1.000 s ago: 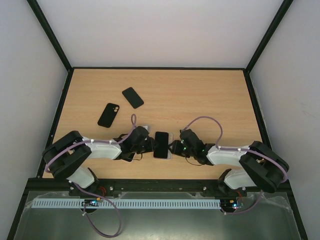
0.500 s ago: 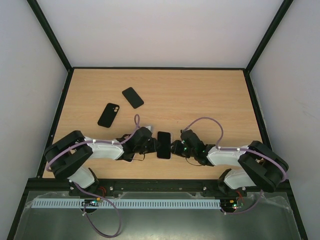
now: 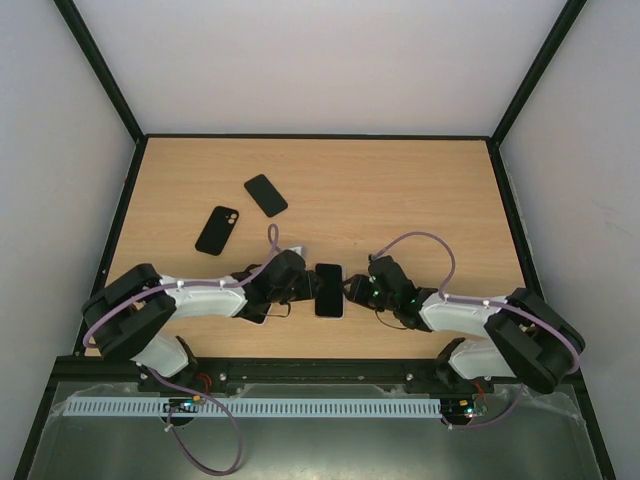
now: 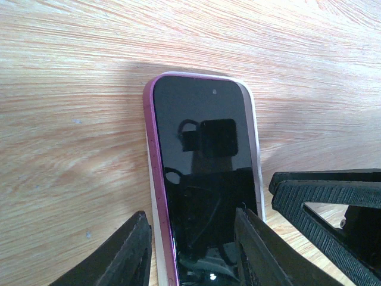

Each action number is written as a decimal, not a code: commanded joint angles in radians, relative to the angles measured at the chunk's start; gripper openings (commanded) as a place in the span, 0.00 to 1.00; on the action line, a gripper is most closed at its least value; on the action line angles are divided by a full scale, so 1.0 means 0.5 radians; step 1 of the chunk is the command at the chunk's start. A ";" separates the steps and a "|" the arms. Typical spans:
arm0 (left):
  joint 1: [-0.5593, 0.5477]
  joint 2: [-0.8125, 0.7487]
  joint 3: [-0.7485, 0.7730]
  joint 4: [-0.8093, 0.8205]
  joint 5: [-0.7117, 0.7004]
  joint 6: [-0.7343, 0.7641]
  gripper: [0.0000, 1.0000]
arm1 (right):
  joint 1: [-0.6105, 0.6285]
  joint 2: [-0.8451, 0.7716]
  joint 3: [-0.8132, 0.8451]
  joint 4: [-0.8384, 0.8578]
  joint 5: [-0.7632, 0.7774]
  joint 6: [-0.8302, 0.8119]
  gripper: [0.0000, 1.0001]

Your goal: Put the phone into the phone case

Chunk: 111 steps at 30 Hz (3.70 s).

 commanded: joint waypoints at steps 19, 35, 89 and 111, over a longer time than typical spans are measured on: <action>0.031 0.256 0.173 0.171 0.155 0.183 0.12 | -0.098 0.434 0.091 0.491 -0.197 -0.193 0.24; -0.001 0.184 0.196 0.054 0.133 0.241 0.19 | -0.106 0.449 0.188 0.274 -0.230 -0.297 0.28; 0.187 -0.330 -0.467 0.175 0.065 0.085 0.26 | -0.107 0.572 -0.099 1.462 -0.654 0.725 0.37; 0.187 -0.200 -0.454 0.333 0.206 0.038 0.23 | -0.107 0.943 -0.050 1.751 -0.766 0.719 0.18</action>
